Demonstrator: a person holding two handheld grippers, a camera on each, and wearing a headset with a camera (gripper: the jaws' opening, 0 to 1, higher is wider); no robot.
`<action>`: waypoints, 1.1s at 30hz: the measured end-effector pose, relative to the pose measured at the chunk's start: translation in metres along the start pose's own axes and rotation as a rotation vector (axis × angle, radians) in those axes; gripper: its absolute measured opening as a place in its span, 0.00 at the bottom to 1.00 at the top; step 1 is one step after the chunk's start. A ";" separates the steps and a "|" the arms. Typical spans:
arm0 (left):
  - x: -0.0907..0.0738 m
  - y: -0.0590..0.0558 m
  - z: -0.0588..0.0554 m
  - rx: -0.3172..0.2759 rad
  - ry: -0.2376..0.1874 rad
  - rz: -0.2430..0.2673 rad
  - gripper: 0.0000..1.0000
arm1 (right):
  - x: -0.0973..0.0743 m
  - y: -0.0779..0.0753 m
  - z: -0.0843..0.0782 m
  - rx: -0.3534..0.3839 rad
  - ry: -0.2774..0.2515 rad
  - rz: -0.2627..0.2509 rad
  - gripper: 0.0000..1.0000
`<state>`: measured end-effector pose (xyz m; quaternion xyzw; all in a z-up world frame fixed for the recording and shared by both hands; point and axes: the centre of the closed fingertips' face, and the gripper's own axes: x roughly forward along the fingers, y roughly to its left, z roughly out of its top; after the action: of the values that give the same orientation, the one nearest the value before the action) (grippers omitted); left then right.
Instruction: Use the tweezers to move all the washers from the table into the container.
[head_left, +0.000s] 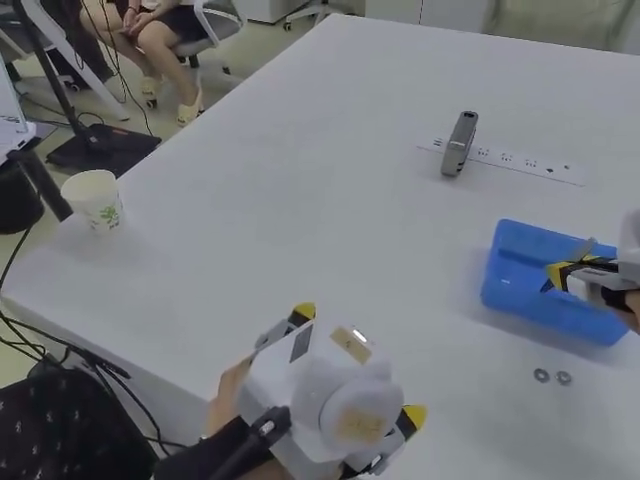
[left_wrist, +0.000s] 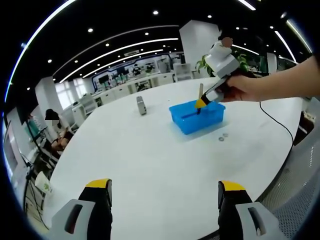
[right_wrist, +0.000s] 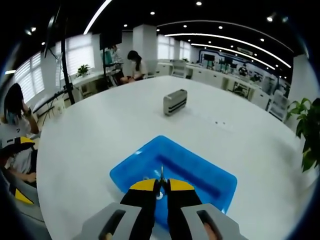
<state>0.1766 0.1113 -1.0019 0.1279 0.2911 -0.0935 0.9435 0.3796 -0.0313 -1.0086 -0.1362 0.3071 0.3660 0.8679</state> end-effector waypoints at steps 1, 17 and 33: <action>0.000 0.000 0.000 -0.001 0.000 0.000 0.89 | -0.002 0.001 0.002 0.010 -0.006 0.006 0.04; 0.001 0.001 0.003 -0.008 -0.019 0.009 0.89 | -0.045 0.023 0.020 0.006 -0.105 0.056 0.04; 0.003 0.000 0.003 -0.011 -0.018 0.006 0.89 | -0.054 0.045 -0.033 0.026 -0.044 0.083 0.04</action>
<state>0.1806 0.1103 -1.0011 0.1227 0.2826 -0.0904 0.9471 0.3032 -0.0448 -1.0007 -0.1039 0.2982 0.4007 0.8601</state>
